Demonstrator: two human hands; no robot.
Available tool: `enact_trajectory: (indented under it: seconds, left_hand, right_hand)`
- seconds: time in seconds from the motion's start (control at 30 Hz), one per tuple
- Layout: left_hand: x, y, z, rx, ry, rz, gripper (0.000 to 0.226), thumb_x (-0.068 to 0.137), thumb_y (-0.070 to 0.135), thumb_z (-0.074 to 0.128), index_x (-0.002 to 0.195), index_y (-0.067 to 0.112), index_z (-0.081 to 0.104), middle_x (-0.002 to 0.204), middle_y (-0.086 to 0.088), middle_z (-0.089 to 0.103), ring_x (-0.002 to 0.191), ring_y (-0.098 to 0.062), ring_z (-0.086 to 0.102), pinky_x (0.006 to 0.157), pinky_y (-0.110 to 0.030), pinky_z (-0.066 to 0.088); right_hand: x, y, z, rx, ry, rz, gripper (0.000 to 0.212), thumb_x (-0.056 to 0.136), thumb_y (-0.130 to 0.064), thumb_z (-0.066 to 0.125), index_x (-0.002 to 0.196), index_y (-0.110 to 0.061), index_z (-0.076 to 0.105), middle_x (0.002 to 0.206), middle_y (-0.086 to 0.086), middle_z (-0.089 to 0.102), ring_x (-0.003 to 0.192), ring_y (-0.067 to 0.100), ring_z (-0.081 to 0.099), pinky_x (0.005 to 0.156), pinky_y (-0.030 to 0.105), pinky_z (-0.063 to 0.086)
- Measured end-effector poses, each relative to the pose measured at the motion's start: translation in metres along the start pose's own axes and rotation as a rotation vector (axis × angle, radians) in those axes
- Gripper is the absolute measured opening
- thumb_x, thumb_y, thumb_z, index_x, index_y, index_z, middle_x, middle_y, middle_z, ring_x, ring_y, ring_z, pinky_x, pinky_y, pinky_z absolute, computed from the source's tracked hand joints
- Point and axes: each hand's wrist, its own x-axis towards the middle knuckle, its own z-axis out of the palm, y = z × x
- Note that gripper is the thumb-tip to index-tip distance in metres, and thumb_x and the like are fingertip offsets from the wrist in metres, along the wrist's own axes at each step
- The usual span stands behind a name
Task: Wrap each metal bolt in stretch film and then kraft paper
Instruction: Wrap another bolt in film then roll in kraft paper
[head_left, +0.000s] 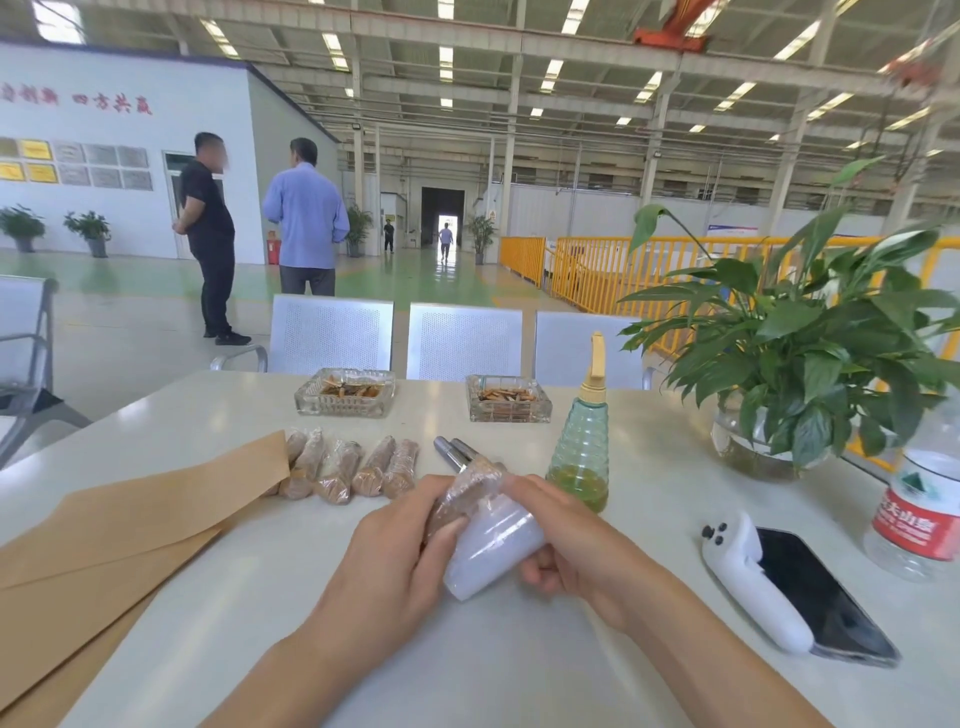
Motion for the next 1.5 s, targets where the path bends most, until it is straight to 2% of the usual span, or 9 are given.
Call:
enact_trajectory:
  seconds: [0.1,0.23,0.43,0.63,0.83,0.97,1.1,1.33,1.5]
  left_hand:
    - [-0.001,-0.004,-0.001,-0.018,0.058,-0.055,0.017,0.099,0.021,0.059,0.109,0.034,0.054,0.071,0.031,0.051,0.060,0.006,0.048,0.057,-0.004,0.032]
    - [-0.001,-0.010,0.002,-0.069,0.121,-0.153,0.024,0.099,0.010,0.064,0.102,0.032,0.056,0.071,0.028,0.061,0.060,0.005,0.056,0.055,-0.003,0.034]
    - [-0.001,-0.009,0.003,-0.196,0.039,-0.206,0.062,0.099,0.016,0.056,0.149,0.047,0.036,0.087,0.009,0.067,0.070,-0.004,0.060,0.067,-0.008,0.044]
    - [-0.001,-0.014,0.004,-0.291,-0.024,-0.306,0.065,0.094,0.011,0.054,0.149,0.042,0.037,0.068,-0.011,0.061,0.051,-0.029,0.058,0.055,-0.043,0.055]
    - [-0.001,-0.015,0.008,-0.324,-0.015,-0.334,0.060,0.093,0.013,0.058,0.143,0.040,0.041,0.080,-0.008,0.065,0.059,-0.028,0.060,0.058,-0.041,0.053]
    - [-0.001,-0.017,0.007,-0.294,-0.049,-0.330,0.057,0.097,0.012,0.056,0.145,0.039,0.039,0.075,-0.004,0.062,0.054,-0.024,0.053,0.056,-0.037,0.049]
    - [-0.002,-0.018,0.006,-0.231,-0.094,-0.268,0.062,0.089,0.014,0.047,0.141,0.047,0.045,0.089,0.009,0.066,0.062,-0.010,0.057,0.064,-0.020,0.048]
    - [-0.002,-0.023,0.011,-0.040,-0.092,-0.096,0.065,0.094,0.000,0.043,0.139,0.047,0.055,0.095,0.010,0.062,0.089,-0.002,0.059,0.083,-0.013,0.043]
    - [-0.002,-0.024,0.009,-0.092,-0.092,-0.134,0.068,0.098,-0.004,0.045,0.140,0.049,0.053,0.097,0.012,0.063,0.083,-0.001,0.058,0.078,-0.014,0.043]
  right_hand:
    - [-0.006,0.008,0.008,0.020,0.027,-0.084,0.050,0.080,-0.073,0.067,0.097,-0.026,0.065,0.070,-0.002,0.051,0.058,0.013,0.045,0.050,0.026,0.032]
    - [-0.009,0.014,0.018,0.028,0.029,-0.202,0.031,0.075,-0.049,0.081,0.096,-0.030,0.071,0.095,-0.006,0.076,0.086,0.010,0.072,0.075,0.022,0.052]
    - [-0.008,0.026,0.029,0.304,0.136,-0.178,0.053,0.067,-0.038,0.084,0.112,-0.016,0.068,0.112,0.019,0.073,0.112,0.038,0.068,0.105,0.056,0.051]
    - [-0.011,0.028,0.030,0.324,0.119,-0.179,0.047,0.071,-0.035,0.084,0.110,-0.017,0.066,0.105,0.016,0.073,0.100,0.032,0.072,0.098,0.052,0.055]
    - [-0.015,0.027,0.032,0.346,0.094,-0.159,0.054,0.072,-0.038,0.084,0.115,-0.014,0.063,0.096,0.010,0.071,0.090,0.020,0.070,0.087,0.042,0.057]
    - [-0.018,0.028,0.030,0.446,0.080,-0.111,0.050,0.072,-0.032,0.085,0.114,-0.015,0.064,0.096,0.010,0.069,0.105,0.042,0.070,0.100,0.058,0.055]
    - [-0.020,0.020,0.023,0.571,0.110,-0.038,0.055,0.068,-0.031,0.087,0.114,-0.008,0.066,0.087,0.011,0.069,0.080,0.029,0.073,0.074,0.041,0.060]
    - [-0.027,0.022,0.020,0.818,0.004,0.101,0.044,0.079,-0.028,0.084,0.112,-0.003,0.066,0.093,0.017,0.065,0.080,0.030,0.067,0.074,0.040,0.058]
    - [-0.030,0.022,0.018,0.897,0.053,0.079,0.042,0.083,-0.022,0.078,0.119,-0.007,0.063,0.090,0.018,0.069,0.084,0.033,0.070,0.080,0.043,0.059]
